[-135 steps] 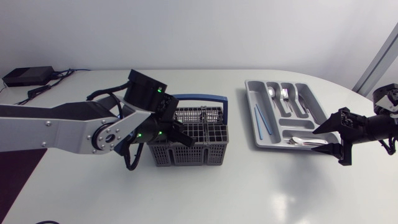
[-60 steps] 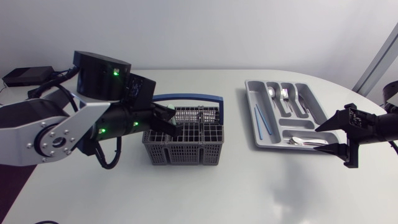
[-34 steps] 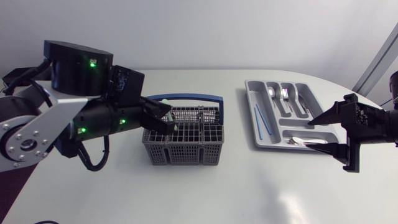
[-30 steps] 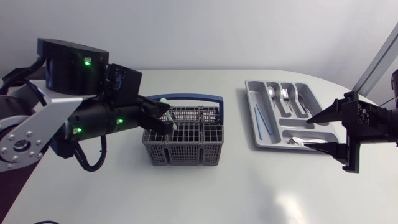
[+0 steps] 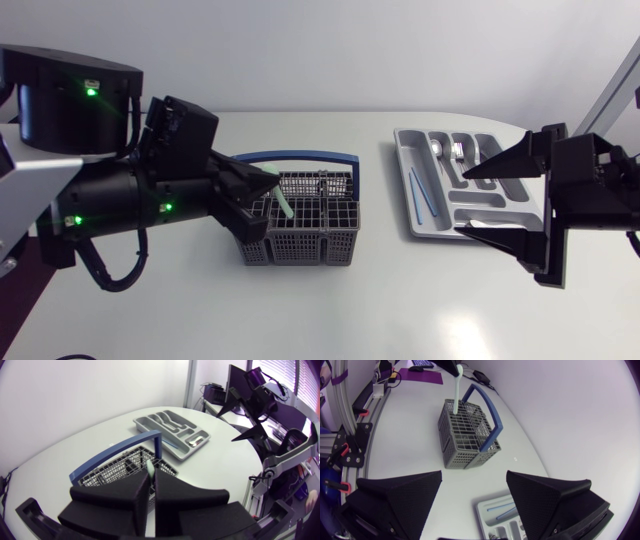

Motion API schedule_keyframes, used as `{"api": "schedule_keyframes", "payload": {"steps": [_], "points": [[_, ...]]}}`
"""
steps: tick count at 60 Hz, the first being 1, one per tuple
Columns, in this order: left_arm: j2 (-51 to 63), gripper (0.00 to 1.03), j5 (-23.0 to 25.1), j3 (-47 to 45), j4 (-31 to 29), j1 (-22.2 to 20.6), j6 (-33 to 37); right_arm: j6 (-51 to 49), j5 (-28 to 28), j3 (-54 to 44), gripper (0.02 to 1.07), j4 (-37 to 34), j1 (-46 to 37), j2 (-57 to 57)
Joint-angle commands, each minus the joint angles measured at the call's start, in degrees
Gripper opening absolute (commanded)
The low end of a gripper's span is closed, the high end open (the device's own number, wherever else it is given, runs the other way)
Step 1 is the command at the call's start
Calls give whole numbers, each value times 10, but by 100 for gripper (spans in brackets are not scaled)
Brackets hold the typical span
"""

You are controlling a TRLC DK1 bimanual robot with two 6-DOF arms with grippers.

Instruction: Unload the cutlery basket into the drawer organizer.

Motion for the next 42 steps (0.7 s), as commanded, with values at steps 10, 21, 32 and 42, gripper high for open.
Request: {"api": "schedule_keyframes", "payload": {"steps": [10, 21, 32, 42], "points": [[38, 4, 138, 46, -6, 27, 87, 97, -7, -24, 89, 21, 86, -11], [71, 4, 224, 57, 4, 27, 147, 173, -7, -47, 88, 76, 158, -6], [92, 3, 304, 71, 9, 22, 170, 219, -2, -60, 80, 130, 214, 21], [101, 3, 356, 79, 4, 6, 187, 246, -4, -69, 73, 178, 246, 54]]}}
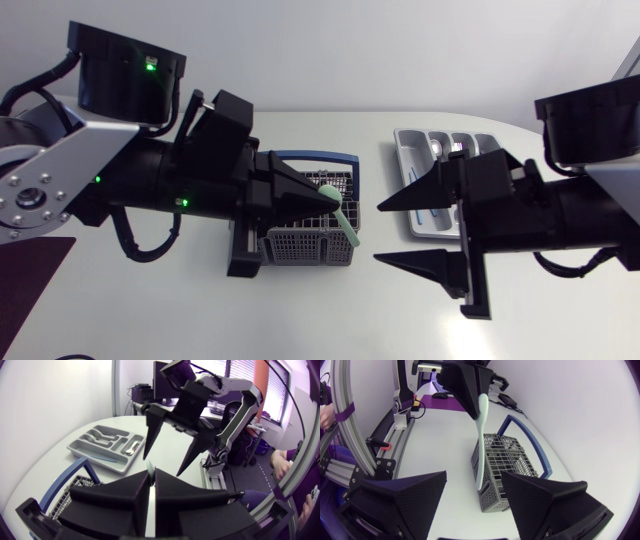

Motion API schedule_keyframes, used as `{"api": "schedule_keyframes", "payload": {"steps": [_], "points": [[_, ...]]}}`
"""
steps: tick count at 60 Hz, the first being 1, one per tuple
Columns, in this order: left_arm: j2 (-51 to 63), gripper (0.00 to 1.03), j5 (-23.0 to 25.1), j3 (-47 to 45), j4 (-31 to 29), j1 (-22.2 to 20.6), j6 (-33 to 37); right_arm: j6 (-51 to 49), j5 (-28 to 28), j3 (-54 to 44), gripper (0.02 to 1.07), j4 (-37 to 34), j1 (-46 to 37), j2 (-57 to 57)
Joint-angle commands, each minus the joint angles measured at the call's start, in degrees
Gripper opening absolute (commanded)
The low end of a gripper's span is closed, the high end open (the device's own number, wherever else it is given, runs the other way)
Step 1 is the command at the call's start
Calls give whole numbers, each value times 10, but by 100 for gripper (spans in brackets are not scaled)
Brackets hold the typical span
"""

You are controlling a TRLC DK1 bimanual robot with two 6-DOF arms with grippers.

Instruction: Unload the cutlery basket into the drawer organizer.

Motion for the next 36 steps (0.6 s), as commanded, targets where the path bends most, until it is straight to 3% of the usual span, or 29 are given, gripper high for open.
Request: {"api": "schedule_keyframes", "payload": {"steps": [1, 11, 36], "points": [[14, 3, 24, 21, 1, -13, 23, 26, -4, -16, 70, 19, 16, 21], [37, 3, 43, 34, -22, -23, 46, 44, -6, -9, 55, 46, 35, 37], [57, 3, 52, 46, -32, -20, 63, 42, -18, -5, 35, 57, 43, 50]]}}
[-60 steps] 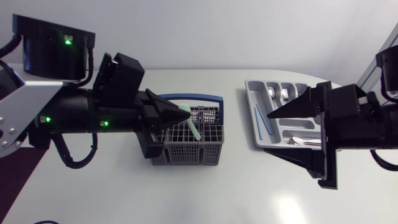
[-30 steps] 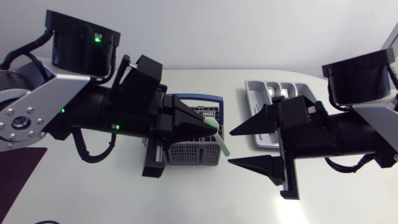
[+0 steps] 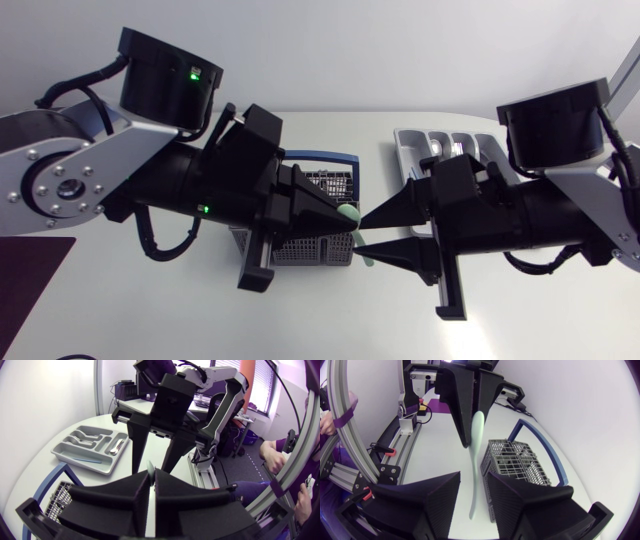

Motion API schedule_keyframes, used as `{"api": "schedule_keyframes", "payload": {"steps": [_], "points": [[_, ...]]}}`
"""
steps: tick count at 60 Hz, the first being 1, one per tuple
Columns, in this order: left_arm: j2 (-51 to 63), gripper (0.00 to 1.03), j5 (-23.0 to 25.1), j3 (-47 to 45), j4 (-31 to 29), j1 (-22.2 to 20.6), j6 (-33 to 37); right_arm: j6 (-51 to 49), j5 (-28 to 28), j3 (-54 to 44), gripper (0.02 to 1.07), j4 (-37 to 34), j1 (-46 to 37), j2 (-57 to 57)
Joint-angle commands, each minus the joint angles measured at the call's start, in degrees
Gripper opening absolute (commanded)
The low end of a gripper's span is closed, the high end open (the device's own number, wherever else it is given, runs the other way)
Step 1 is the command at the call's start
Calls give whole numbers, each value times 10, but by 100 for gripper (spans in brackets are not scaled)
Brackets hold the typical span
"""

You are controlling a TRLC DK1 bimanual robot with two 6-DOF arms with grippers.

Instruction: Unload the cutlery basket into the drawer organizer.

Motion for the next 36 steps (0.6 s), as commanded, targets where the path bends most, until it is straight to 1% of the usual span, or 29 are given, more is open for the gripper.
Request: {"api": "schedule_keyframes", "payload": {"steps": [1, 5, 15, 30, 32, 33, 34, 35, 36], "points": [[11, 3, 9, 20, -3, 0, 14, 12, -5, -2, 32, 4, 5, 7], [11, 3, 10, 22, -5, 0, 14, 11, -8, -1, 28, 3, 5, 6], [11, 3, 9, 17, -7, 1, 14, 6, -7, -1, 7, 0, 9, 5], [10, 4, 8, 15, -6, 4, 11, 2, -4, -7, 7, -15, 13, 1], [10, 7, 8, 16, -5, 5, 8, -3, -2, -8, 7, -22, 13, -3], [9, 15, 8, 18, -6, 5, 6, -5, -2, -8, 7, -26, 13, -4], [9, 20, 8, 19, -6, 6, 5, -5, -1, -8, 7, -27, 13, -7], [9, 28, 8, 20, -6, 6, 4, -5, 0, -8, 7, -29, 12, -10], [8, 34, 8, 22, -6, 7, 3, -6, 2, -8, 7, -33, 11, -13]]}}
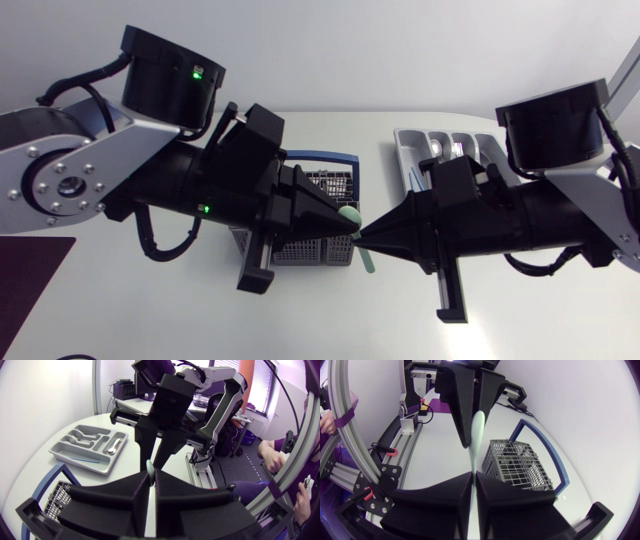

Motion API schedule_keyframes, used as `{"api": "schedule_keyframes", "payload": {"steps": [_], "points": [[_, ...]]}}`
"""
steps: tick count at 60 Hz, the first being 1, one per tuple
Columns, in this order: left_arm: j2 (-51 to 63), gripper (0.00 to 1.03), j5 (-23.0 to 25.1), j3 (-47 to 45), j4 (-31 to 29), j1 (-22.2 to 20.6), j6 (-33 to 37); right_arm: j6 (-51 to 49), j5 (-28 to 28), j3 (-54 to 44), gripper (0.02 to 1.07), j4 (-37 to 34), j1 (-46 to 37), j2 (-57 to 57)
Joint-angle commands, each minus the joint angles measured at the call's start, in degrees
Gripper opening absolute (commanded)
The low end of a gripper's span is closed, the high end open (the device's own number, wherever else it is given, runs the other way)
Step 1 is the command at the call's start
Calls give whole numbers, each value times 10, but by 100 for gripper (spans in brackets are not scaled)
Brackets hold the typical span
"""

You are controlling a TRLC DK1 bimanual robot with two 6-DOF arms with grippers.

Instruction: Unload the cutlery basket into the drawer organizer.

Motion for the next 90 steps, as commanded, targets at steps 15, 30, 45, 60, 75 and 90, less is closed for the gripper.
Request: {"api": "schedule_keyframes", "payload": {"steps": [15, 30, 45, 60, 75, 90], "points": [[2, 99, -28, 35, 7, 18, -28, -35, 8, -11, 7, -77, -16, -41], [-12, 99, -119, 49, 29, 49, -89, -121, 12, -23, 7, -140, -103, -69], [-30, 99, -221, 39, -1, 89, -92, -291, 7, -27, 7, -175, -304, -50], [-32, 99, -248, 31, -29, 128, -98, -410, 12, -32, 7, -99, -450, 44], [-31, 99, -264, 19, -33, 139, -98, -443, 79, -80, 7, 77, -482, 121], [-30, 99, -270, 8, -35, 140, -98, -491, 162, -117, 7, 251, -483, 209]]}}
